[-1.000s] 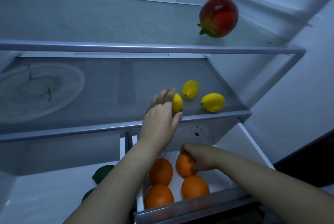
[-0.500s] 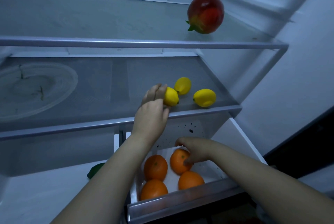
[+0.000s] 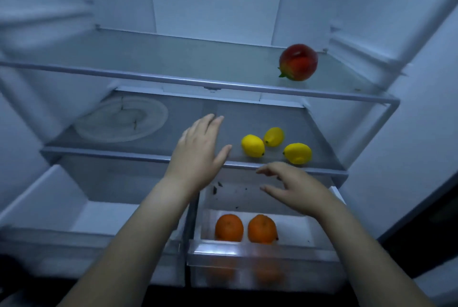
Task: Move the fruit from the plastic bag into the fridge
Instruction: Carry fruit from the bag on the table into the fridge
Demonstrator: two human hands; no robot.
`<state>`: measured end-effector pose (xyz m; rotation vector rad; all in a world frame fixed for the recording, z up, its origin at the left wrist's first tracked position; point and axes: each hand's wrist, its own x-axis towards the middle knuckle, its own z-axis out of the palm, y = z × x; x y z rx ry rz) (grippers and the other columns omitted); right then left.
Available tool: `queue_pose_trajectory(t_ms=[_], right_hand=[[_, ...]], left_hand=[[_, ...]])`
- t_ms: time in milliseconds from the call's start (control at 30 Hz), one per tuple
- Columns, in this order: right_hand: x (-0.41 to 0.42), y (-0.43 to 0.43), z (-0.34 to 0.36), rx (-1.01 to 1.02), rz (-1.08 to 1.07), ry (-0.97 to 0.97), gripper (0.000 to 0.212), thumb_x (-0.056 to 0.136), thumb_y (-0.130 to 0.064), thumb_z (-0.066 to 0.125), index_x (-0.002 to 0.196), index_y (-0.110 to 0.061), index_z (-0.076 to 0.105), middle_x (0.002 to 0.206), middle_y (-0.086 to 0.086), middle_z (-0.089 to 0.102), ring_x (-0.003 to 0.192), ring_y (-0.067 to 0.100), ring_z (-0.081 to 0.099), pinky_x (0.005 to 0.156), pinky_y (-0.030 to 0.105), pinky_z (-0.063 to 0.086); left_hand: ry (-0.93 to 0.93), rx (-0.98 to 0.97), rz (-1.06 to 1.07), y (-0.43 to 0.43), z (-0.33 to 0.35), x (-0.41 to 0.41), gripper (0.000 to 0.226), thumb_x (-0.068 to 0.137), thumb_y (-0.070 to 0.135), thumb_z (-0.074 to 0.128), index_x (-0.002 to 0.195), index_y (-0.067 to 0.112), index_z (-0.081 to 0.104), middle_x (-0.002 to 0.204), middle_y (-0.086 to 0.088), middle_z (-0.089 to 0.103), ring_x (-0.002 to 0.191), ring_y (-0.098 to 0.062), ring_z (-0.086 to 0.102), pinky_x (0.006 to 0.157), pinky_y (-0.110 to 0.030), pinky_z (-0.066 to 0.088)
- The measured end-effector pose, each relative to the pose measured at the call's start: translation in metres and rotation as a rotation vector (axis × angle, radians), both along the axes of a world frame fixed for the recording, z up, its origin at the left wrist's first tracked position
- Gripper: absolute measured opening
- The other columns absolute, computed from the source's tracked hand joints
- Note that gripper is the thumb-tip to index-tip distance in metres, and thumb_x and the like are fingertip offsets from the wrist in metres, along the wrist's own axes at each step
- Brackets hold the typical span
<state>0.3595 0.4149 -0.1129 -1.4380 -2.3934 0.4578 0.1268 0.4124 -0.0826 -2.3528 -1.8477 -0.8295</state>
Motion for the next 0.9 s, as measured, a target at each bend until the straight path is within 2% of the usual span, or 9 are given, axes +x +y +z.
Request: queue_pose_trajectory(t_ms=[67,133,233,367,433,567,667,767,900], right_hand=[[-0.007,-0.013,0.024,0.065,0.043,0.037,0.037,0.089,-0.040,0.058,0.124,-0.032,0.051,0.126,-0.015,0.054,0.116,0.000,0.050,0.094,0.024,0.042],[-0.016,-0.028,0.046,0.138,0.094,0.036,0.042,0.090,-0.044,0.055,0.129,-0.031,0.046,0.132,-0.016,0.050,0.121,0.001,0.046,0.098,0.024,0.040],[-0.036,-0.055,0.067,0.252,0.192,0.040,0.049,0.091,-0.045,0.052,0.135,-0.027,0.041,0.136,-0.013,0.046,0.127,0.003,0.039,0.101,0.022,0.034],[-0.060,-0.093,0.059,0.271,0.297,0.089,0.055,0.090,-0.048,0.052,0.138,-0.023,0.039,0.140,-0.008,0.044,0.131,0.009,0.036,0.102,0.021,0.030],[-0.073,-0.110,0.045,0.249,0.337,0.111,0.059,0.090,-0.049,0.051,0.141,-0.023,0.036,0.144,-0.007,0.039,0.134,0.009,0.032,0.106,0.023,0.026],[-0.108,-0.145,0.027,0.193,0.449,0.078,0.065,0.090,-0.046,0.051,0.146,-0.021,0.028,0.152,-0.006,0.028,0.139,0.008,0.020,0.105,0.015,0.014],[-0.142,-0.175,0.027,0.180,0.544,0.067,0.065,0.090,-0.046,0.051,0.145,-0.020,0.028,0.151,-0.004,0.029,0.138,0.012,0.025,0.107,0.021,0.019],[-0.180,-0.208,0.038,0.230,0.653,0.079,0.064,0.090,-0.046,0.051,0.144,-0.021,0.029,0.149,-0.003,0.032,0.136,0.014,0.029,0.108,0.024,0.023],[-0.233,-0.258,0.049,0.225,0.779,0.118,0.062,0.091,-0.045,0.050,0.145,-0.025,0.027,0.151,-0.010,0.027,0.136,0.010,0.025,0.104,0.021,0.024]], left_hand=[[0.058,-0.014,0.054,-0.027,0.013,-0.006,0.060,0.094,0.044,0.043,0.146,0.018,0.028,0.153,-0.001,0.027,0.141,-0.019,0.022,0.113,-0.035,0.019],[0.105,-0.024,0.141,-0.057,0.027,-0.009,0.060,0.096,0.051,0.027,0.147,0.020,0.027,0.153,0.001,0.028,0.143,-0.018,0.018,0.114,-0.036,0.016],[0.125,0.008,0.264,-0.109,0.047,-0.014,0.075,0.085,0.057,0.006,0.143,0.019,0.036,0.149,0.000,0.036,0.140,-0.019,0.026,0.113,-0.040,0.023],[0.177,-0.027,0.365,-0.173,0.040,-0.022,0.071,0.087,0.056,0.017,0.136,0.015,0.049,0.139,-0.006,0.049,0.130,-0.026,0.043,0.102,-0.043,0.037],[0.191,-0.089,0.431,-0.203,0.025,-0.030,0.070,0.088,0.057,0.021,0.135,0.014,0.049,0.139,-0.007,0.050,0.129,-0.027,0.044,0.102,-0.044,0.038],[0.193,-0.220,0.621,-0.273,0.005,-0.052,0.076,0.085,0.060,0.011,0.142,0.019,0.039,0.148,-0.003,0.039,0.137,-0.022,0.032,0.108,-0.041,0.029],[0.187,-0.268,0.779,-0.325,0.012,-0.070,0.078,0.084,0.062,0.006,0.146,0.022,0.030,0.153,-0.001,0.028,0.141,-0.020,0.023,0.111,-0.038,0.023],[0.182,-0.291,0.932,-0.376,0.021,-0.091,0.065,0.095,0.059,0.019,0.149,0.024,0.019,0.157,0.000,0.016,0.143,-0.018,0.015,0.114,-0.038,0.018],[0.148,-0.211,1.072,-0.443,0.030,-0.116,0.064,0.093,0.059,0.025,0.145,0.023,0.027,0.154,0.001,0.025,0.142,-0.017,0.018,0.116,-0.037,0.017]])
